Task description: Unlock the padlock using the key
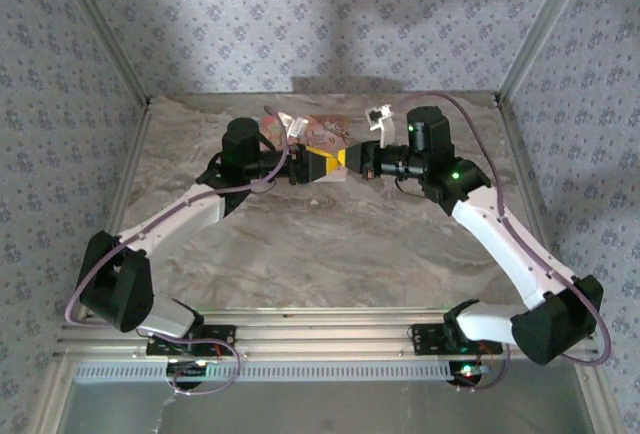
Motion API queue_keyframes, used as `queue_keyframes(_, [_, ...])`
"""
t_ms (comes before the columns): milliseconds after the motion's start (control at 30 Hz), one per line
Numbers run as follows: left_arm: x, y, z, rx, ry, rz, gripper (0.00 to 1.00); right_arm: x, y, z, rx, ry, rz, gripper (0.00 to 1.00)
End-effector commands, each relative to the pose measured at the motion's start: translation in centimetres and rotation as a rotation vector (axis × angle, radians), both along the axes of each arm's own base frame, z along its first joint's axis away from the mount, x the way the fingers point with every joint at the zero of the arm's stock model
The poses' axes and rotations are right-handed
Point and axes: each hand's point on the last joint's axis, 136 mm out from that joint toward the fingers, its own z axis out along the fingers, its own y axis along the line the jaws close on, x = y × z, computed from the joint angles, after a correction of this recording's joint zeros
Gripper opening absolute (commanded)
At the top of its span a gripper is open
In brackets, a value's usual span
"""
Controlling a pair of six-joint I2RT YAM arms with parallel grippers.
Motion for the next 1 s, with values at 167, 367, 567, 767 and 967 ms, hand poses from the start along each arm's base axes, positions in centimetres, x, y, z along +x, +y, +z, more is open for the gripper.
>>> queue_keyframes(167, [0.3,0.8,1.3,-0.056,0.036,0.062,0.50,-0.1,-0.7,0.9,-0.011,-0.074,0.008,0.00])
queue_keyframes(367, [-1.2,0.5,3.6,-0.178,-0.020,-0.028,0.51,0.5,-0.4,1.7,0.091,-0.038,0.024,0.00])
queue_keyframes(567, [-1.5,-0.8,3.8,-0.209,0.003,-0.082,0.49,0.7,-0.2,0.4,0.123,0.014,0.026,0.00])
queue_keyframes(767, [-1.5,-1.7,2.8,-0.198,0.027,-0.091,0.44,1.0,0.0,0.1,0.148,0.040,0.028,0.00])
queue_keyframes(967, [-1.3,-1.7,2.8,-0.211,0.028,-0.080,0.38,0.9,-0.1,0.0,0.158,0.046,0.023,0.00])
